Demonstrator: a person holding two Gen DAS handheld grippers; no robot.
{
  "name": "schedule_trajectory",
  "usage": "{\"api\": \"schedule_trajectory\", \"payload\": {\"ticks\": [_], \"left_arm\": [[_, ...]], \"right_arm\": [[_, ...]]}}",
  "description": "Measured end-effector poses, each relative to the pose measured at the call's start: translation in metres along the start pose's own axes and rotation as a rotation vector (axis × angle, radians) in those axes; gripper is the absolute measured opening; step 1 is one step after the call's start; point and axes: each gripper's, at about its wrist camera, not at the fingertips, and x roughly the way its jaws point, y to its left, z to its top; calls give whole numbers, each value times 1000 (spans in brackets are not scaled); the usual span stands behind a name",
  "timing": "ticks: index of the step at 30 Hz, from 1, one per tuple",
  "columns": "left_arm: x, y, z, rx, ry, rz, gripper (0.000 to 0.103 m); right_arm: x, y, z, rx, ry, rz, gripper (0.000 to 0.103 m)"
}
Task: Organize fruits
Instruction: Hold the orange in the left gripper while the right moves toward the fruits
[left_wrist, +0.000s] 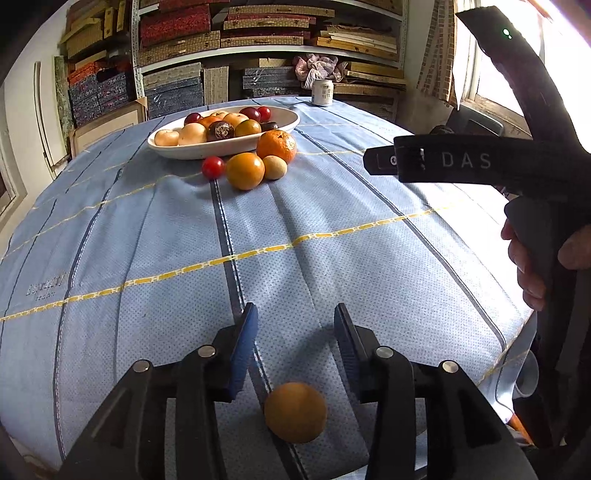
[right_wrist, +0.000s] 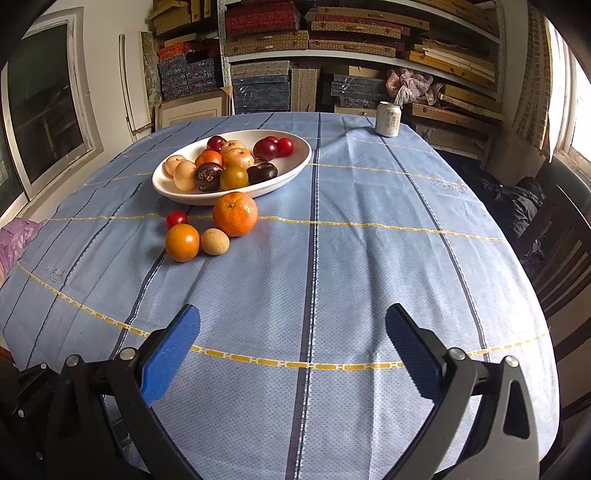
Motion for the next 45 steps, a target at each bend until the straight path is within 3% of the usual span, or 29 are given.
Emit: {"api": "schedule_trajectory", "payload": {"ticks": [15, 26, 33, 35, 37, 41, 43, 45], "left_arm": [[-19, 16, 2, -29, -22, 83, 64], [-24, -10, -20, 13, 6, 38, 70], [-19, -14, -27, 11, 8, 52, 70], [-19, -14, -26, 0, 5, 54, 64], [-20, -15, -26, 8, 3, 44, 49], [-19, -16, -25, -2, -6, 51, 41], [-19, -13, -24, -18, -11, 56, 27], [-20, -10, -23, -33, -10, 46, 27]], "right_arm": [[-3, -5, -4, 18, -3, 2, 98], [-20, -12, -19, 58, -24, -8, 98], [-26, -17, -27, 73, -27, -12, 98], [-28, -20, -27, 82, -31, -15, 98], [-29, -24, -26, 96, -42, -18, 98], [-32, -32, -22, 129, -54, -17, 98], [-34, -34, -21, 137, -59, -19, 98], [-37, -38, -17, 145, -66, -15, 98]]}}
